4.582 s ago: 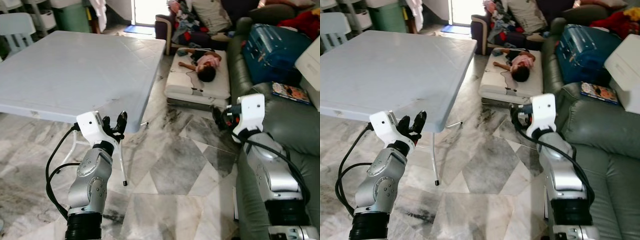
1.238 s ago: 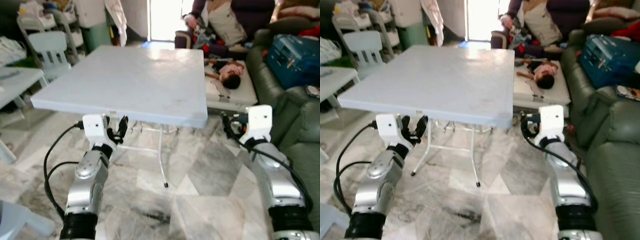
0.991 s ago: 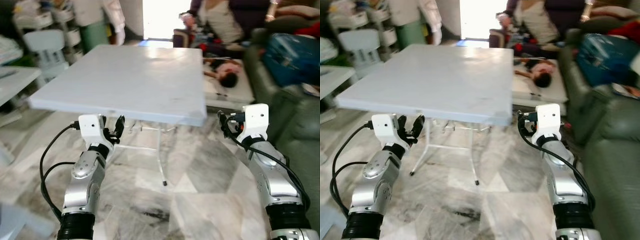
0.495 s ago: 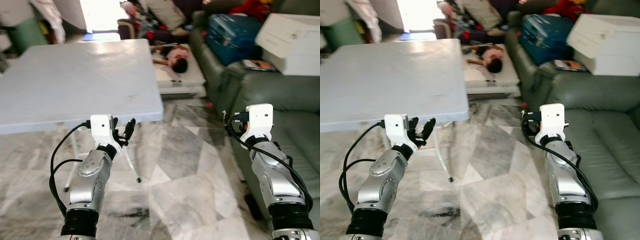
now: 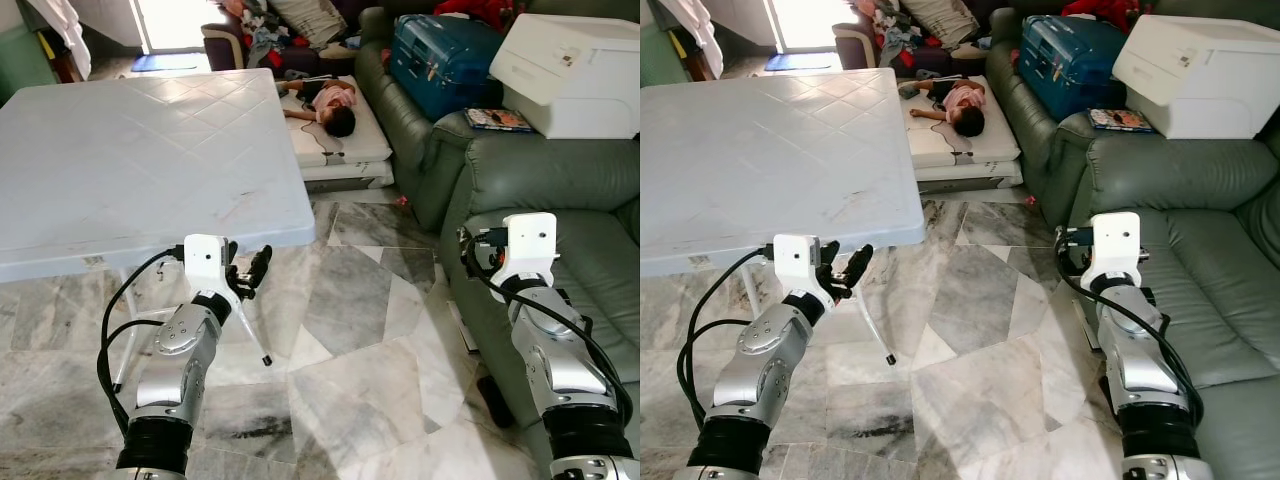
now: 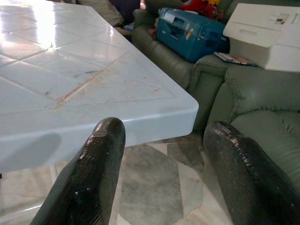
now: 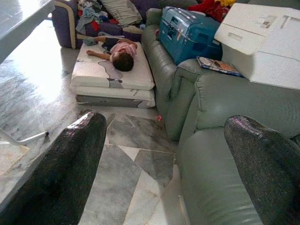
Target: Picking trash to rubbish bin
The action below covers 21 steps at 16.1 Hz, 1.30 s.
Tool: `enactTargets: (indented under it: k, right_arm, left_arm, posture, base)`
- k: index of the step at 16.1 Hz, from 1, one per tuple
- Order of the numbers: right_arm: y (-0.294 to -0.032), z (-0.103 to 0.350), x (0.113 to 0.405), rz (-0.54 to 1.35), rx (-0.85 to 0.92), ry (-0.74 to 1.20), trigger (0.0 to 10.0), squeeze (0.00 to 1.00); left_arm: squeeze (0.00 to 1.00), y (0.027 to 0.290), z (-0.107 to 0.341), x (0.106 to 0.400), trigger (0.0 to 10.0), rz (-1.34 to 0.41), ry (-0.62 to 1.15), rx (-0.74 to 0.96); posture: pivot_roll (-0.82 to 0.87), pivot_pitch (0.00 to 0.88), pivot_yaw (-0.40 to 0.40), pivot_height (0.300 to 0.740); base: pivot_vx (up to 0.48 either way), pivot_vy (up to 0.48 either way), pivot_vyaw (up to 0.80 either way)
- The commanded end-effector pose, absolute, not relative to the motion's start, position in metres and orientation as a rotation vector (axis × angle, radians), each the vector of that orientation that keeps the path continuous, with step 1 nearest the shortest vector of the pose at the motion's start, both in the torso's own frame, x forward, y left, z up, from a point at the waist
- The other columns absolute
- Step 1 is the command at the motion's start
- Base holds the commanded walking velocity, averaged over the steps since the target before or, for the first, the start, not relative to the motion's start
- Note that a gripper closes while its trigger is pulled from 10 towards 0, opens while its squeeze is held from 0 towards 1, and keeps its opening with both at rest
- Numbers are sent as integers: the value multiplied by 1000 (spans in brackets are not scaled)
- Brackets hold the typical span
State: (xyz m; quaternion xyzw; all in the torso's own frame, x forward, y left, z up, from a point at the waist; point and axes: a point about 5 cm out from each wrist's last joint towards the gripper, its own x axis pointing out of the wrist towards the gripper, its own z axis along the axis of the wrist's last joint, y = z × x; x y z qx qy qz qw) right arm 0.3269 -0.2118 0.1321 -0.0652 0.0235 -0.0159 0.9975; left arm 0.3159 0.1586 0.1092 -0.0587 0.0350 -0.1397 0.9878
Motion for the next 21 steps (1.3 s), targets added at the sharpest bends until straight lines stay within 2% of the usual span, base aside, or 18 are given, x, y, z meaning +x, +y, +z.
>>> enactTargets:
  k: [1,4,9,18,21]
  right_arm:
    - [-211,136,330,-40,-131,33,10000,0]
    - [-213,138,330,-44,-130,24,10000,0]
    - [-213,136,329,-46,-122,22,10000,0]
    - [-214,136,329,-44,-122,23,10000,0]
    - [-214,136,330,-44,-121,26,10000,0]
  left_arm:
    - [0,157,111,318,10000,-296,64,-100]
    - [0,157,111,320,10000,-306,59,-104]
    - [0,154,112,321,10000,-333,55,-118]
    - [0,152,110,319,10000,-348,56,-137]
    - [0,153,110,320,10000,-343,56,-138]
  posture:
    - [65,0,-25,740]
    - [56,0,-18,740]
    - [55,0,-17,740]
    - [57,0,-18,740]
    - [57,0,-20,740]
  base:
    - [0,0,-781]
    - [0,0,-781]
    - [0,0,0]
    - [0,-324,0]
    - [0,-317,-785]
